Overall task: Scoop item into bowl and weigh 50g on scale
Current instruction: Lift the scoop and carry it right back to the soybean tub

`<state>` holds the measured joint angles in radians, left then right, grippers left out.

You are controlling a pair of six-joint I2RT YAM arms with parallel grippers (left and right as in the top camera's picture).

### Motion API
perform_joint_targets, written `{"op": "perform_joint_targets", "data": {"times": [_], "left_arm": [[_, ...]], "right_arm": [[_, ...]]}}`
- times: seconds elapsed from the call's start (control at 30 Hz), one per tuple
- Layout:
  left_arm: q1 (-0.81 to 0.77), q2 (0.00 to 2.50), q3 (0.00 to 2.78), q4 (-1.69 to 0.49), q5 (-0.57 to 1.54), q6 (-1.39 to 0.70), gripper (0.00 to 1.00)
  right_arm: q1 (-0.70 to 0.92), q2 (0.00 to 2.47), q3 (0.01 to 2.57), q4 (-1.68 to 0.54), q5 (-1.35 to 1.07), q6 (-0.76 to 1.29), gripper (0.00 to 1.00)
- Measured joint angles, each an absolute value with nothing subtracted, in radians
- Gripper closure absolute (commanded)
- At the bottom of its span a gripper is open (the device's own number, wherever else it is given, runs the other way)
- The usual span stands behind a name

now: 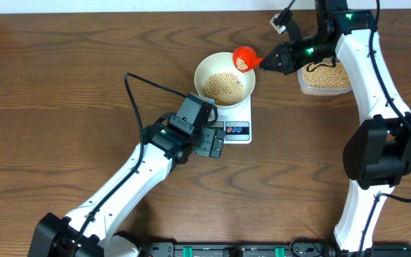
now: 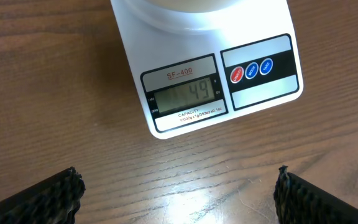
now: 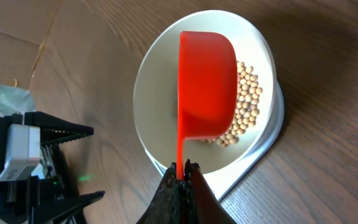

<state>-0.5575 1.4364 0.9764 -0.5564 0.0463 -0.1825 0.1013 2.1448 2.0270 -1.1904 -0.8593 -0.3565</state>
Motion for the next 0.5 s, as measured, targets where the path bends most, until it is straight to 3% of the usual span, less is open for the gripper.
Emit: {"op": "perform_joint_targets", "data": {"times": [0.5], "left_arm": [[-0.558,1.436,0.976,-0.556,0.046,-0.183,0.00]], "right_arm": [[0.092,2.145,2.027,-1.193,-0.865,-0.347,0.99]]}}
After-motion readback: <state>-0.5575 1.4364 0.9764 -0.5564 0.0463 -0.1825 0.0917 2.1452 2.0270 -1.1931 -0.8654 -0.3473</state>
